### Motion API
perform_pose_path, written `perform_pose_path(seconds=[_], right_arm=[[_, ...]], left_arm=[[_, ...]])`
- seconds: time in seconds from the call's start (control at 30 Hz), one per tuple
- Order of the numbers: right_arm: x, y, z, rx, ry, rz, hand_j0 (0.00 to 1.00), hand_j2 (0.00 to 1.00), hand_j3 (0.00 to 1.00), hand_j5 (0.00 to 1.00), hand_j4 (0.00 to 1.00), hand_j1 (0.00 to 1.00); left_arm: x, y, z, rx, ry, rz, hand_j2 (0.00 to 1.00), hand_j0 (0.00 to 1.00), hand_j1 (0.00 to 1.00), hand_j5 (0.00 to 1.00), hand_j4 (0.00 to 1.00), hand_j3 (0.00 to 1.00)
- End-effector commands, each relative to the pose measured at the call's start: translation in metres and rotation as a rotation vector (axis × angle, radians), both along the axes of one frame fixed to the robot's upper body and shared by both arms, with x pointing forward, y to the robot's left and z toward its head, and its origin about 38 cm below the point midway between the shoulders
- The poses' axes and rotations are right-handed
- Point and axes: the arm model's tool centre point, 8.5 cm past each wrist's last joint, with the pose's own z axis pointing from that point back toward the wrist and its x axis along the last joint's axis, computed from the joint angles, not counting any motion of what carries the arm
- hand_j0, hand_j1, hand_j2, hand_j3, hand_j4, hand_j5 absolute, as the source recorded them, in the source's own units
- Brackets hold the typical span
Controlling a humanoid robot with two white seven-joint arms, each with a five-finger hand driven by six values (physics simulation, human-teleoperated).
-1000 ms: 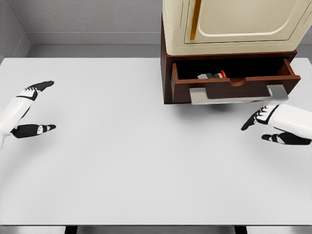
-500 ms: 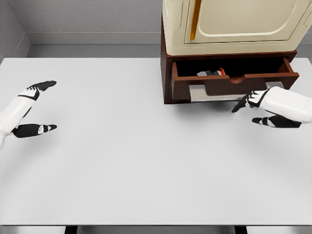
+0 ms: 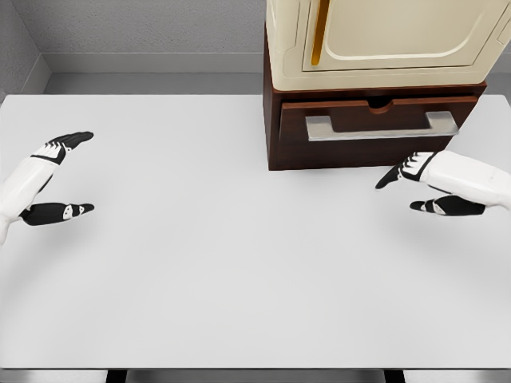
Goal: Put the switch into the drawer with left arm, and close the drawer with right arm
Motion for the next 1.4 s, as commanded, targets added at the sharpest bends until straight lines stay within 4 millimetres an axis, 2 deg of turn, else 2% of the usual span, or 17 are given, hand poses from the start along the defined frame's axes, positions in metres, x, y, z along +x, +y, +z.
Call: perform_pose_path(seconds=[0.0,0.07,0.4,0.7,1.13,1.2,1.33,1.37], right_arm=[[0.002,-0.002,-0.002,0.006,0.006,-0.01,0.73,0.73,0.73,0.73,0.73,0.73],[0.004,-0.001,0.001,0.01,-0.005,-0.009,0.73,0.73,0.73,0.73,0.73,0.73],[0.022,-0.004,-0.009,0.047,0.0,-0.059,0.76,0.76,0.76,0.76,0.76,0.76],[0.033,0.014,-0.009,0.072,-0.008,-0.025,0.76,0.76,0.76,0.76,0.76,0.76],[0.047,0.019,-0.009,0.07,-0.013,-0.027,0.77,0.77,0.77,0.77,0.77,0.77],[0.045,0.015,-0.011,0.055,-0.007,-0.031,0.78,0.78,0.78,0.78,0.78,0.78],[0.032,-0.023,0.001,-0.05,0.004,-0.08,0.78,0.78,0.78,0.78,0.78,0.78],[0.028,-0.034,0.001,-0.077,0.019,-0.095,0.78,0.78,0.78,0.78,0.78,0.78]], left_arm=[[0.0,0.0,0.002,-0.006,-0.005,-0.001,1.0,1.0,1.0,1.0,1.0,1.0],[0.0,-0.003,0.001,-0.017,-0.006,-0.002,1.0,1.0,1.0,1.0,1.0,1.0],[-0.001,-0.005,0.004,-0.015,-0.016,-0.008,1.0,1.0,1.0,1.0,1.0,1.0],[-0.001,-0.006,0.003,-0.016,-0.016,-0.008,1.0,1.0,1.0,1.0,1.0,1.0],[-0.001,-0.006,0.003,-0.016,-0.016,-0.008,1.0,1.0,1.0,1.0,1.0,1.0],[-0.001,-0.006,0.003,-0.016,-0.016,-0.008,1.0,1.0,1.0,1.0,1.0,1.0],[-0.002,-0.01,0.001,-0.029,-0.017,-0.009,1.0,1.0,1.0,1.0,1.0,1.0],[-0.005,-0.013,0.007,-0.022,-0.033,-0.018,1.0,1.0,1.0,1.0,1.0,1.0]])
